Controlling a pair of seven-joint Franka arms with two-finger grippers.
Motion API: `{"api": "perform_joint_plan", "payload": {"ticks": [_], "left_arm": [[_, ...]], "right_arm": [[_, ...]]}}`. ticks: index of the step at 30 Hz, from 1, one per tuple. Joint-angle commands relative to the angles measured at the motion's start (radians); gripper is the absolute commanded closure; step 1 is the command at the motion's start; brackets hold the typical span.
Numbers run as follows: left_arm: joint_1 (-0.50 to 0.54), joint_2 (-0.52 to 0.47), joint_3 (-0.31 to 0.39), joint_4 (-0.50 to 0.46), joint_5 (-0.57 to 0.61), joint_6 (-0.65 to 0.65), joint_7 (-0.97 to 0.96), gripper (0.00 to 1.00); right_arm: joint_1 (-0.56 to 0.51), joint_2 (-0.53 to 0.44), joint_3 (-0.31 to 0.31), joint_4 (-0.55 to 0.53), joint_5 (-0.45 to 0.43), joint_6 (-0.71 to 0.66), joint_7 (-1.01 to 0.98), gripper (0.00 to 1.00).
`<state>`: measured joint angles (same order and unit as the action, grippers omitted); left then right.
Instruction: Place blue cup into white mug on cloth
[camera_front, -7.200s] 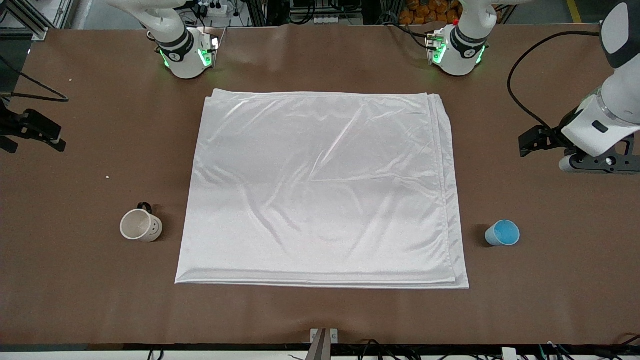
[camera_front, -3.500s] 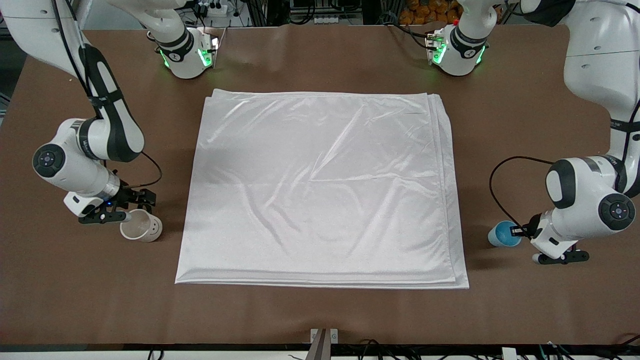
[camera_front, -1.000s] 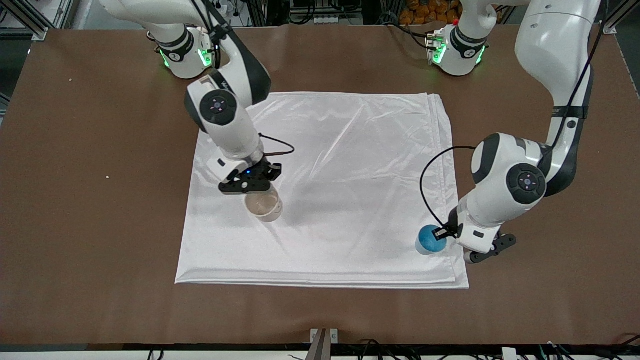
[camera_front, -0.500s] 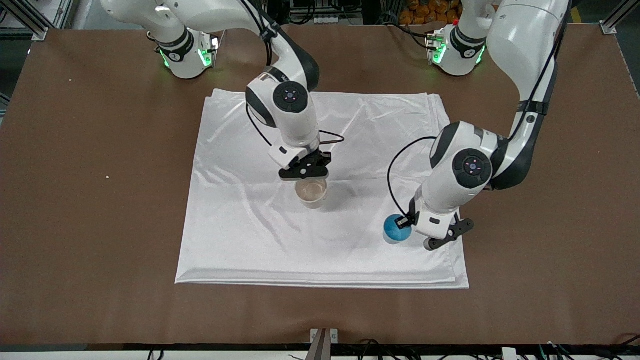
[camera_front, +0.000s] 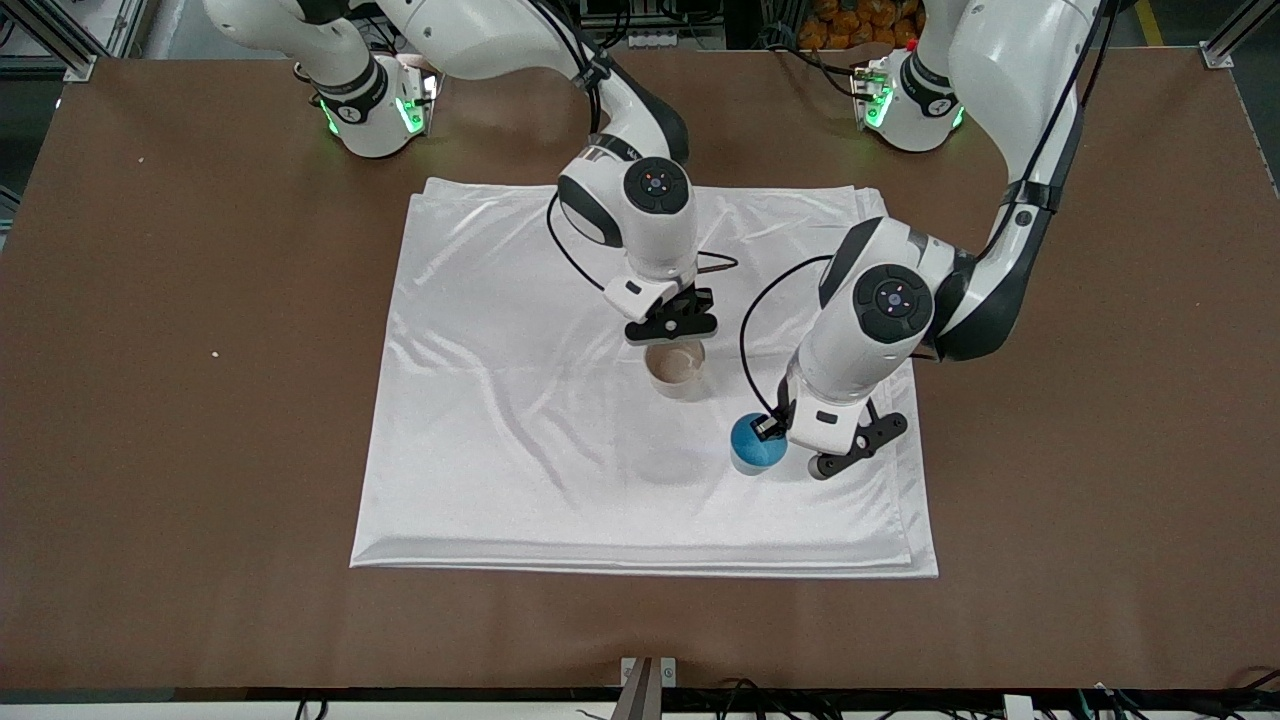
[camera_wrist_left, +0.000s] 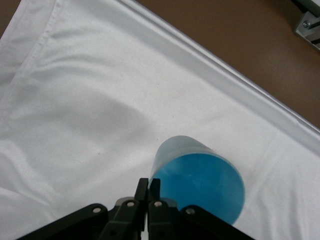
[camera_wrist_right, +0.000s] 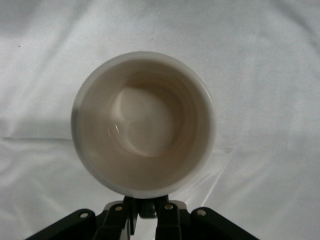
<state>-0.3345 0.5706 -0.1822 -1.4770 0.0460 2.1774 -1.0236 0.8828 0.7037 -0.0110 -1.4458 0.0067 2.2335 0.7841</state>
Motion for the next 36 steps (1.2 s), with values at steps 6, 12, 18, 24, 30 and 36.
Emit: {"api": "perform_joint_plan", "payload": {"ticks": [6,12,18,24,30,36], "left_arm": [[-0.047,-0.020,0.009,0.000,0.002,-0.010,-0.052,1.00],[-0.067,-0.020,0.009,0.000,0.002,-0.010,-0.058,1.00],[-0.077,-0.021,0.007,0.000,-0.002,-0.013,-0.059,1.00],[-0.077,-0.021,0.006,0.000,-0.003,-0.064,-0.058,1.00],[-0.075,-0.021,-0.014,0.000,-0.005,-0.139,-0.058,1.00],[-0.074,-0.023,-0.042,0.000,-0.008,-0.195,-0.058,1.00]], "right_arm": [[0.039,0.072,-0.012,0.080,-0.024,0.012,0.021,1.00],[0.053,0.094,-0.015,0.085,-0.033,0.026,0.023,1.00],[0.051,0.092,-0.015,0.087,-0.030,0.023,0.024,0.56],[0.047,0.069,-0.015,0.087,-0.039,0.009,0.049,0.00],[0.041,0.031,-0.017,0.087,-0.039,-0.035,0.044,0.00],[0.013,-0.067,-0.015,0.079,-0.036,-0.130,0.014,0.00]]}}
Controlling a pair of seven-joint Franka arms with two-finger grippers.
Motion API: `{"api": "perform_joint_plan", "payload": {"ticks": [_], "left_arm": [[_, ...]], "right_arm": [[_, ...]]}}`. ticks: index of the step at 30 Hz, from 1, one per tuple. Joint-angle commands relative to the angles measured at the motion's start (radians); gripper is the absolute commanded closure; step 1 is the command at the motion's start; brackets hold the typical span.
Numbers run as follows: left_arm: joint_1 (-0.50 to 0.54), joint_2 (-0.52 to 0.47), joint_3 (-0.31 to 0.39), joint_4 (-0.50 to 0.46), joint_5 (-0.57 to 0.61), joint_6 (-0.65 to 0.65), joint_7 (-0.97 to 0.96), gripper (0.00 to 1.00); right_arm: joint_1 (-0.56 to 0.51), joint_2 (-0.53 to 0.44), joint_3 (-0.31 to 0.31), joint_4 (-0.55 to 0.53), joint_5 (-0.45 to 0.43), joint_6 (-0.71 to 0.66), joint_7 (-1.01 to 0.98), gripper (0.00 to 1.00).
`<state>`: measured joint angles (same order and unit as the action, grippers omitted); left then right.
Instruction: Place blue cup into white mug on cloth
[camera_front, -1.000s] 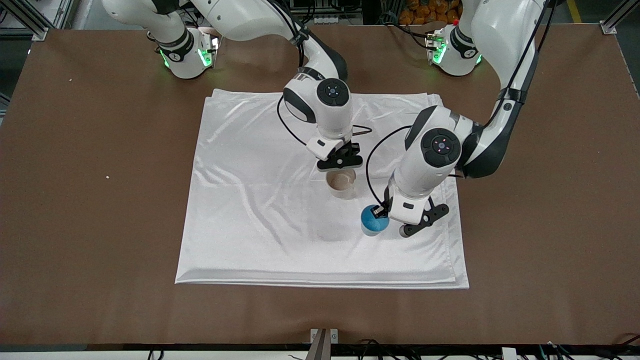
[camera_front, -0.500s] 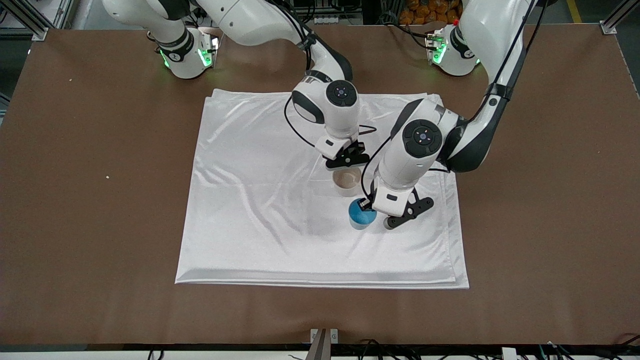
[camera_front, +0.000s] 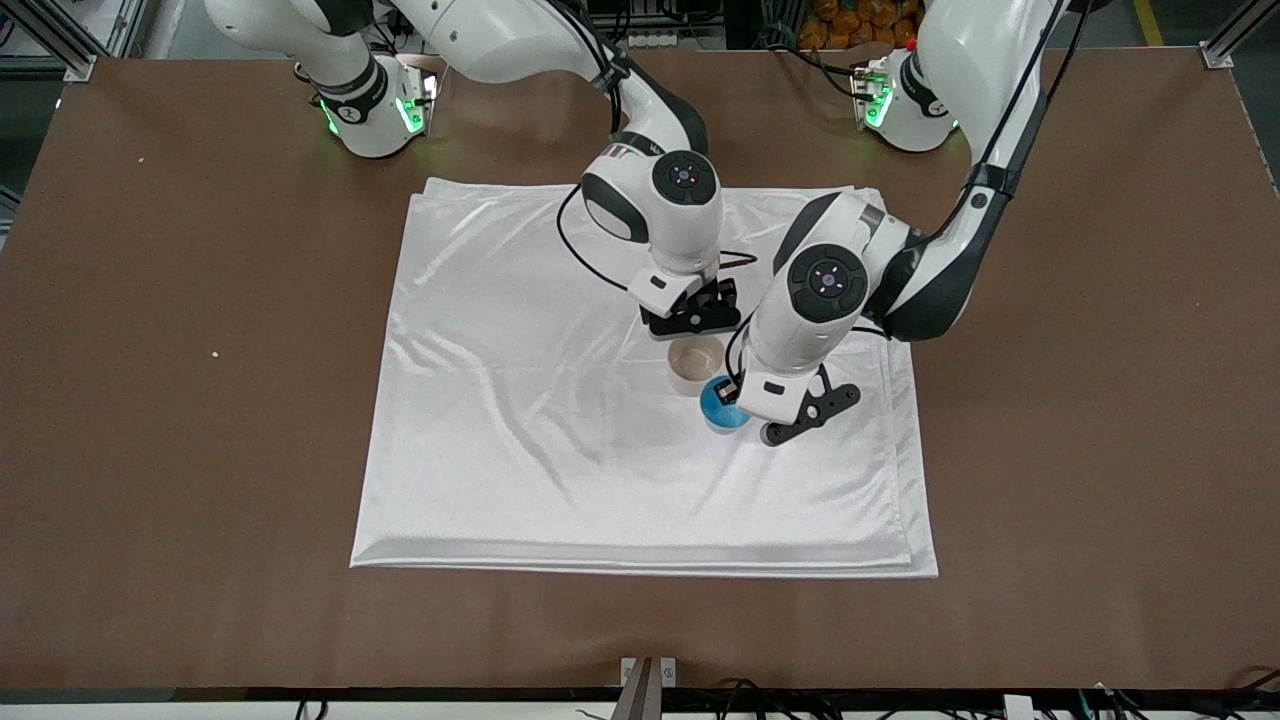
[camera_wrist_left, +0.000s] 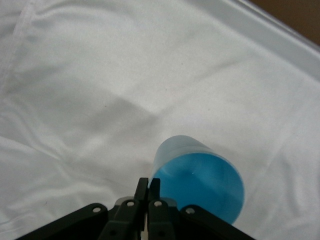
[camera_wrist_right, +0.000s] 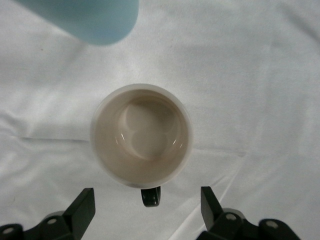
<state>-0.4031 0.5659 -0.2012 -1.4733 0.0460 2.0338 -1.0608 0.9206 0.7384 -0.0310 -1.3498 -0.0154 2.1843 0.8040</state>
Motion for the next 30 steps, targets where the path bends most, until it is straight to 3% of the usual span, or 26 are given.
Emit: {"api": "perform_joint_plan", "payload": {"ticks": [1,9,30], "left_arm": [[-0.005,-0.018,-0.029,-0.004,-0.009,-0.061,-0.021,1.00],[-0.006,-0.018,-0.055,-0.004,-0.012,-0.116,-0.021,1.00],[-0.026,0.038,-0.057,-0.005,-0.069,-0.119,-0.018,1.00]], "right_arm": [[-0.028,-0.122,0.005,-0.020,-0.014,-0.101,-0.020,0.00],[-0.071,-0.246,0.006,-0.022,-0.006,-0.261,-0.127,0.00],[-0.250,-0.448,0.008,-0.022,0.003,-0.478,-0.402,0.00]]}}
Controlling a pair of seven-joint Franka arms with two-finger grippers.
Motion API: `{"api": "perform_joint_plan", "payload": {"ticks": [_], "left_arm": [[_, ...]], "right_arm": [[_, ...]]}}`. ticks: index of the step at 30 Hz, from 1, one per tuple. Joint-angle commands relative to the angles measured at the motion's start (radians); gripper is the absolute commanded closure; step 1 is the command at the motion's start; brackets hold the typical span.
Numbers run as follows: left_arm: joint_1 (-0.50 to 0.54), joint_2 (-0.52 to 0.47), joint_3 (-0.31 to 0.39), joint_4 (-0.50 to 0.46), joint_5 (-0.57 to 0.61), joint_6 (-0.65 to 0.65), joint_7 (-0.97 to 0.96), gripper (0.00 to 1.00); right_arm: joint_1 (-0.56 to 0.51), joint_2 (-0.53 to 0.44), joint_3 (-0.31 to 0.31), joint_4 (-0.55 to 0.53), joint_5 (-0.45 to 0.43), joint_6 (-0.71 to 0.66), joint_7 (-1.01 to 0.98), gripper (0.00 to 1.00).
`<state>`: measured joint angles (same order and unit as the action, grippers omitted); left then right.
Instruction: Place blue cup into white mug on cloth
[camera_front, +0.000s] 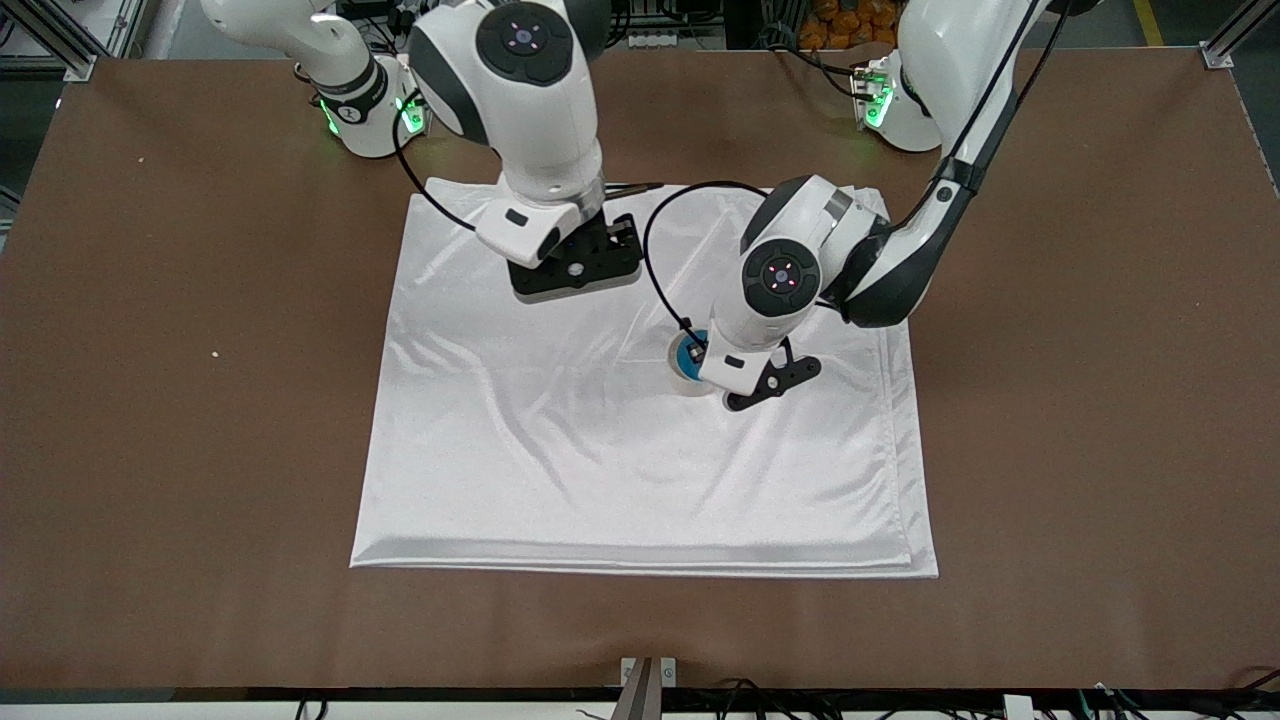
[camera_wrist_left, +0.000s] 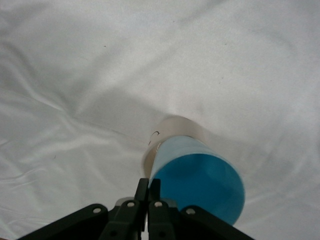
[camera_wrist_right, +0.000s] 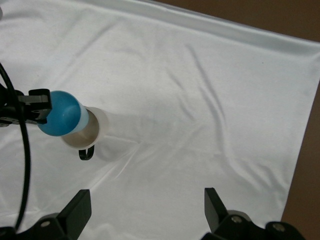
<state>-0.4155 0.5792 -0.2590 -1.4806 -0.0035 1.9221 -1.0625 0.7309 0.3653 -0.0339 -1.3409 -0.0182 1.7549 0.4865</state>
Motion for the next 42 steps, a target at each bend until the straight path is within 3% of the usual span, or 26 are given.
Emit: {"api": "perform_joint_plan", "payload": {"ticks": [1,17,19,21,22,34,42], "left_arm": [[-0.017,0.028,0.001,0.002,-0.020,-0.008,-0.016,1.00],[-0.034,0.082,0.003,0.002,-0.016,0.005,-0.017,1.00],[-0.034,0.082,0.003,0.002,-0.018,0.006,-0.017,0.73],[-0.032,0.080,0.003,0.002,-0.016,0.006,-0.008,0.21],[-0.031,0.080,0.003,0.002,-0.016,0.006,-0.004,0.00],[-0.013,0.005,0.023,0.003,0.016,0.005,0.024,0.00],[0.128,-0.032,0.035,0.003,0.056,0.005,0.232,0.00]], "right_arm": [[-0.073,-0.084,0.011,-0.031,0.012,-0.061,-0.107,0.00],[-0.300,-0.209,0.009,-0.029,0.049,-0.230,-0.261,0.00],[-0.318,-0.215,0.009,-0.026,0.049,-0.254,-0.267,0.00],[-0.337,-0.227,0.009,-0.026,0.049,-0.273,-0.293,0.00],[-0.346,-0.230,0.009,-0.027,0.049,-0.276,-0.308,0.00],[-0.479,-0.246,0.009,-0.027,0.047,-0.298,-0.356,0.00],[-0.550,-0.244,0.008,-0.029,0.047,-0.290,-0.388,0.00]]}}
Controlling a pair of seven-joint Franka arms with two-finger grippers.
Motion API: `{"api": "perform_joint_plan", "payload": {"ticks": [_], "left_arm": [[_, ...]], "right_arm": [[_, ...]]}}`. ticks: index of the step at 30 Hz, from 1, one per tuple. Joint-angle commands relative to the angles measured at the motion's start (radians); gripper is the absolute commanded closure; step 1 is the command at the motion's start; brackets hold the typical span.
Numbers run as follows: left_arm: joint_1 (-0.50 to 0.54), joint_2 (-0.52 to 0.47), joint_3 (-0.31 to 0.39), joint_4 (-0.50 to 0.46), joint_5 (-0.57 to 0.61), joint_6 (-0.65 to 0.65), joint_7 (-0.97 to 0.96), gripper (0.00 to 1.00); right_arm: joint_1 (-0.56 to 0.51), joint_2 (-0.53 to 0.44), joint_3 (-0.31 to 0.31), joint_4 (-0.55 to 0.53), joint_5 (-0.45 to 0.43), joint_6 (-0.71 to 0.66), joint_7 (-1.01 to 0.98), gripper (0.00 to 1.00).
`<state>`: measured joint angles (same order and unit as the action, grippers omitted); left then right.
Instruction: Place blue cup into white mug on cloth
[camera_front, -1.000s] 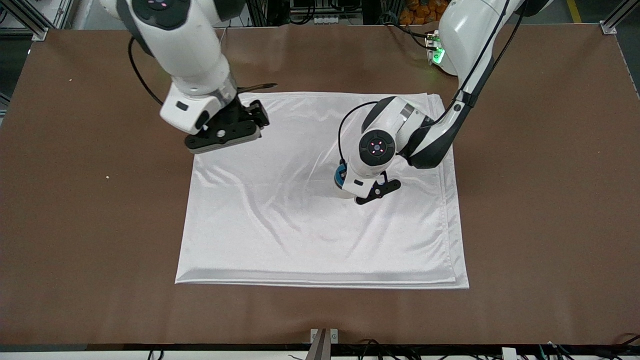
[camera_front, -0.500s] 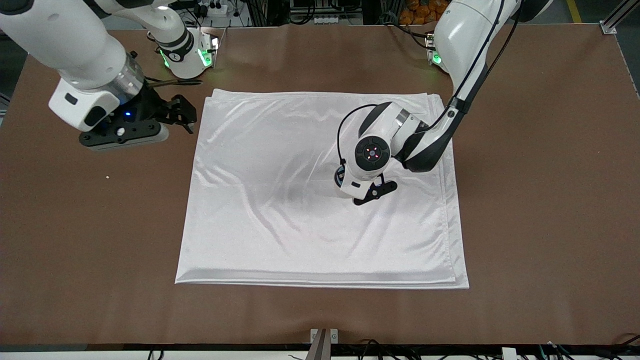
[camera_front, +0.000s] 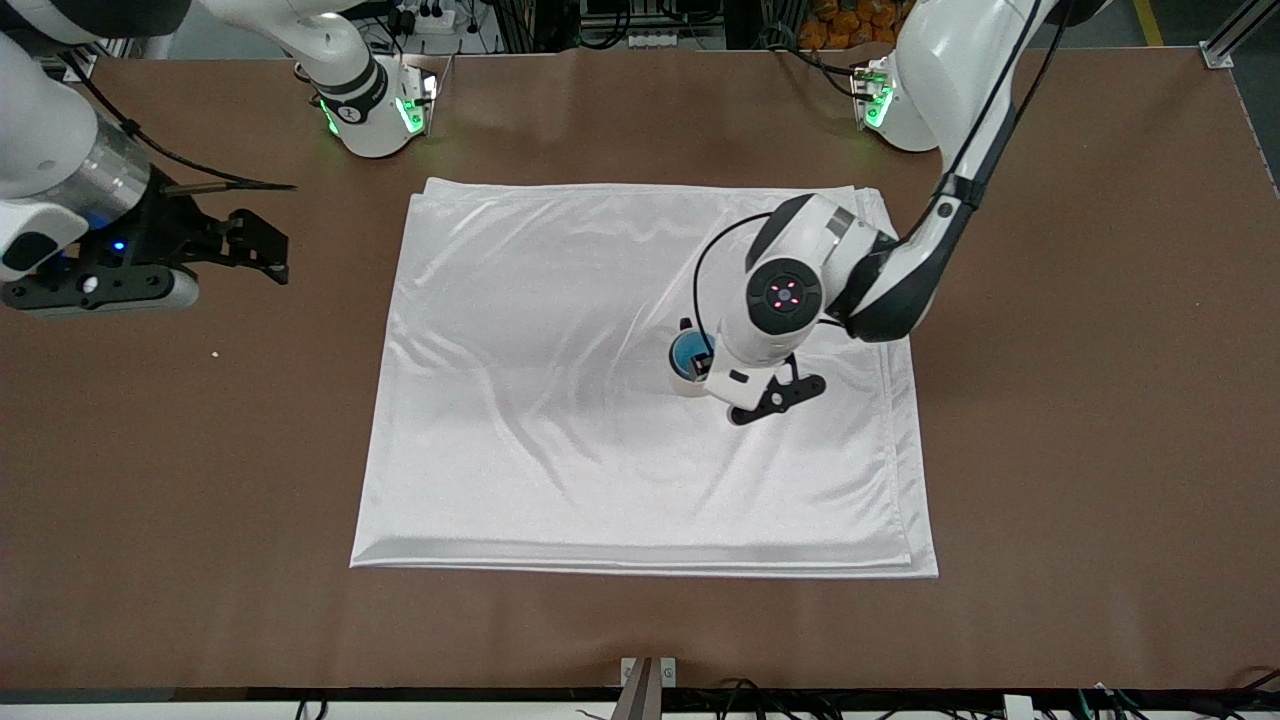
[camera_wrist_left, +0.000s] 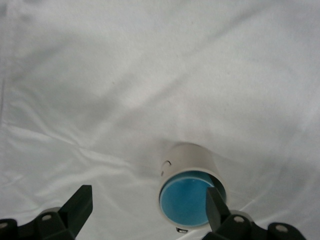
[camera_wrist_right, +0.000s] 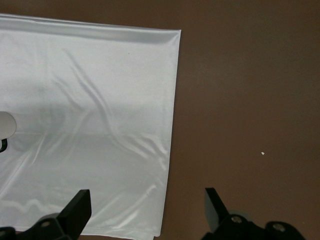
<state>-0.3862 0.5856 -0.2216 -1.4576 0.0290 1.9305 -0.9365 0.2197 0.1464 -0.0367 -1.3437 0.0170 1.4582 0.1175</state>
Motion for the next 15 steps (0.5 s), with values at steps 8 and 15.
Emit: {"api": "perform_joint_plan", "payload": {"ticks": [8,15], "left_arm": [[0.246,-0.066,-0.004,-0.020,0.031,-0.002,0.318,0.00],[0.407,-0.096,-0.015,-0.032,0.028,-0.004,0.537,0.00]], "right_arm": [[-0.091,-0.024,0.011,-0.029,0.014,0.019,-0.022,0.00],[-0.112,-0.027,0.012,-0.051,0.015,0.070,-0.021,0.00]]}}
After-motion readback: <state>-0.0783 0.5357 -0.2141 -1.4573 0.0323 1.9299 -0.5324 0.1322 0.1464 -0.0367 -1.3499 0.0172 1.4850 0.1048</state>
